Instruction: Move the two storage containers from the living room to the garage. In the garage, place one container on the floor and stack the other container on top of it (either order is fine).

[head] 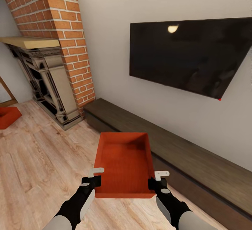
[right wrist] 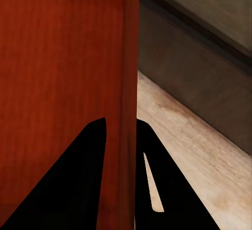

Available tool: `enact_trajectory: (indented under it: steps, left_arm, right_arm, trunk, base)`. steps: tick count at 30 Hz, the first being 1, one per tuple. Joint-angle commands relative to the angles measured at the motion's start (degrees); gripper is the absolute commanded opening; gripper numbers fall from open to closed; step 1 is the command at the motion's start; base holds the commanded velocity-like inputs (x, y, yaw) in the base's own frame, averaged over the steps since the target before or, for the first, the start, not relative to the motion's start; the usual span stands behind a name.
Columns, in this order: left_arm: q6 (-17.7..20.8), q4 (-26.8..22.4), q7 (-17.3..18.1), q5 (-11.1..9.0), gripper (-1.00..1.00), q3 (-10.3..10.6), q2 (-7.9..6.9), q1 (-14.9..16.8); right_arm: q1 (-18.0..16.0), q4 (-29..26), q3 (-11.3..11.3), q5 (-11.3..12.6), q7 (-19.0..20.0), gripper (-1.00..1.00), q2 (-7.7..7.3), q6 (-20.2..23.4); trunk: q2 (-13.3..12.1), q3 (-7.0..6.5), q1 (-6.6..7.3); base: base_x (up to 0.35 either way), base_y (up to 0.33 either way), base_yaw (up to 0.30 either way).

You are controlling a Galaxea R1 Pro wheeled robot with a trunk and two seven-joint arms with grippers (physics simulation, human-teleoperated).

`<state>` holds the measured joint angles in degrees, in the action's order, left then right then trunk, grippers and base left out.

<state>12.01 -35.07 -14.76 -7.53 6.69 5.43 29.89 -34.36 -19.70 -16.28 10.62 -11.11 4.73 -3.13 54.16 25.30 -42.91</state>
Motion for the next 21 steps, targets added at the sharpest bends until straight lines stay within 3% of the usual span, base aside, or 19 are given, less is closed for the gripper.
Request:
enact_trajectory:
  steps: [1,21]
  left_arm:
    - [0.5,-0.1,-2.2,0.4,-1.0,0.3,-0.07,0.0]
    - [0.5,-0.1,-2.2,0.4,-1.0,0.4,-0.07,0.0]
  right_arm:
    - [-0.1,-0.1,-0.1,0.5,-0.2,-1.0,0.01,-0.2]
    - [-0.1,-0.1,-0.1,0.7,-0.2,-1.0,0.01,-0.2]
  trunk:
    - [0.0,-0.04,-0.01]
    - [0.0,-1.87,-0.01]
  base:
    - [0.0,0.0,0.0]
    - [0.0,0.0,0.0]
